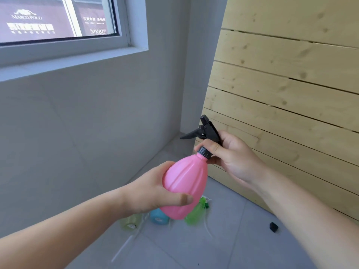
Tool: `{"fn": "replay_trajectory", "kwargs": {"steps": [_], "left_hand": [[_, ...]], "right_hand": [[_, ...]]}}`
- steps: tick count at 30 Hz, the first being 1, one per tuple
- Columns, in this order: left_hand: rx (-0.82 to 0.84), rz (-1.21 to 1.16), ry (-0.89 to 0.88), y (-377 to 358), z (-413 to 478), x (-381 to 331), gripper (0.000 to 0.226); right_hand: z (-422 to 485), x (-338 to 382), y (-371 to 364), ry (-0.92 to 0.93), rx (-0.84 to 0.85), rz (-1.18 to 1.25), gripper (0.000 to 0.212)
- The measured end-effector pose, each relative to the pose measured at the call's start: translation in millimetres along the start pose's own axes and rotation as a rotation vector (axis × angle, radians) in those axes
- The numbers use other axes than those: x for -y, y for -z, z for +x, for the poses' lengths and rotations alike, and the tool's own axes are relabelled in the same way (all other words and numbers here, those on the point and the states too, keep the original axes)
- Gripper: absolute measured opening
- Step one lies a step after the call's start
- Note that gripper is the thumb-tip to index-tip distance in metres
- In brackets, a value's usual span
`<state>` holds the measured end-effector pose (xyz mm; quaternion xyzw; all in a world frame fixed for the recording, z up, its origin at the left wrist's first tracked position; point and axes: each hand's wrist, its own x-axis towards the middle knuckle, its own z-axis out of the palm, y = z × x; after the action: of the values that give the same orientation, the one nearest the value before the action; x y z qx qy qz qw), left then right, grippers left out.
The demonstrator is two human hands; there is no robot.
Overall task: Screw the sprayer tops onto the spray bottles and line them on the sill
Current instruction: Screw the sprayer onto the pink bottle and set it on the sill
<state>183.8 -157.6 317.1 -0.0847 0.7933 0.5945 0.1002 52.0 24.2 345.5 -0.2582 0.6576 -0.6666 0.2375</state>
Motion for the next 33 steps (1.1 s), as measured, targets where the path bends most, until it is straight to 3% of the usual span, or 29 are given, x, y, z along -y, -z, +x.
{"fn": "replay_trajectory", "kwargs": {"steps": [5,16,27,33], "left_hand": [[0.098,-0.085,0.011,0.9,-1.7,0.8,0.073],[0.277,-0.283,0.046,-0.7,-6.9,-4.3,0.066],[0.448,-0.458,0.067,-7.8,-13.7,-14.9,0.065],[0.490,-0.515,0.076,-9.6,-11.7,-12.6,0.099]], "right_hand": [[-3.1,1.8,7.8,-0.003,0.119,0.007,0.011],[-4.4,4.0,11.8,0.051,0.206,0.129,0.023],[-6.4,10.7,19.3,-0.026,0.329,0.157,0.035],[-8.3,9.8,21.2,-0.016,0.300,0.155,0.023]]}}
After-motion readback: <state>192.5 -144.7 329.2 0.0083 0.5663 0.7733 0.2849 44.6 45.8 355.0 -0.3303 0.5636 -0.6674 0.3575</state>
